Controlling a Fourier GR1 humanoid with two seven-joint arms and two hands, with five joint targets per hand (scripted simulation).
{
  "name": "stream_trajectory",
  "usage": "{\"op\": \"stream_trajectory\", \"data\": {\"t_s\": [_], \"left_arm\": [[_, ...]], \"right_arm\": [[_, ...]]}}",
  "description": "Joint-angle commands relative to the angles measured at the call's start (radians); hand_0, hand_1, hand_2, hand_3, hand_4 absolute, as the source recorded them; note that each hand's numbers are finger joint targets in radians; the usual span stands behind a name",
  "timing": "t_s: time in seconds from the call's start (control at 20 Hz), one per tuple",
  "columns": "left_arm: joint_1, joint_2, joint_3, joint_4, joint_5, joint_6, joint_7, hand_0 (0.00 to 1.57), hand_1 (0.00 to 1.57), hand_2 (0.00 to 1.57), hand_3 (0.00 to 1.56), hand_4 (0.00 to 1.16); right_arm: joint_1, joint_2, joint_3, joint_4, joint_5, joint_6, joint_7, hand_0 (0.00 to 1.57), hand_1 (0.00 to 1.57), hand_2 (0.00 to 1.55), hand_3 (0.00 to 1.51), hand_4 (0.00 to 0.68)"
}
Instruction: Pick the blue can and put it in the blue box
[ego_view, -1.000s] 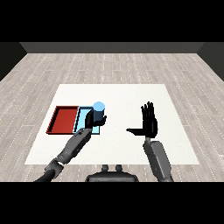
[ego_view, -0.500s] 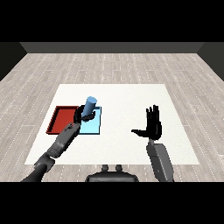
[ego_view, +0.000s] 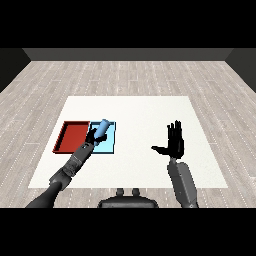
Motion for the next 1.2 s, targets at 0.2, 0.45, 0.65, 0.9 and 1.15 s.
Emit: {"op": "stream_trajectory", "data": {"t_s": [0.2, 0.45, 0.65, 0.9, 1.15], "left_arm": [[-0.056, -0.062, 0.133, 0.181, 0.074, 0.02, 0.024, 1.46, 1.46, 1.31, 0.0, 0.7], [-0.087, -0.046, 0.112, 0.257, 0.022, -0.089, 0.06, 0.0, 0.0, 0.0, 0.0, 0.0], [-0.119, -0.057, 0.105, 0.269, -0.013, -0.066, 0.081, 0.0, 0.0, 0.0, 0.0, 0.0], [-0.102, -0.04, 0.156, 0.231, 0.012, 0.01, -0.001, 0.0, 0.0, 0.0, 0.0, 0.0], [-0.067, -0.031, 0.224, 0.105, 0.065, 0.003, -0.277, 0.0, 0.0, 0.0, 0.0, 0.0]], "right_arm": [[0.02, -0.01, -0.031, 0.068, 0.01, 0.033, -0.051, 0.0, 0.0, 0.0, 0.0, 0.0], [-0.002, -0.004, -0.044, 0.107, 0.011, 0.05, -0.063, 0.0, 0.0, 0.0, 0.0, 0.0], [0.003, -0.026, -0.072, 0.071, -0.016, 0.065, -0.027, 0.0, 0.0, 0.0, 0.0, 0.0], [-0.009, 0.016, -0.045, 0.058, 0.017, 0.037, -0.052, 0.0, 0.0, 0.0, 0.0, 0.0], [-0.022, -0.002, -0.007, 0.07, 0.048, 0.053, -0.023, 0.0, 0.0, 0.0, 0.0, 0.0]]}}
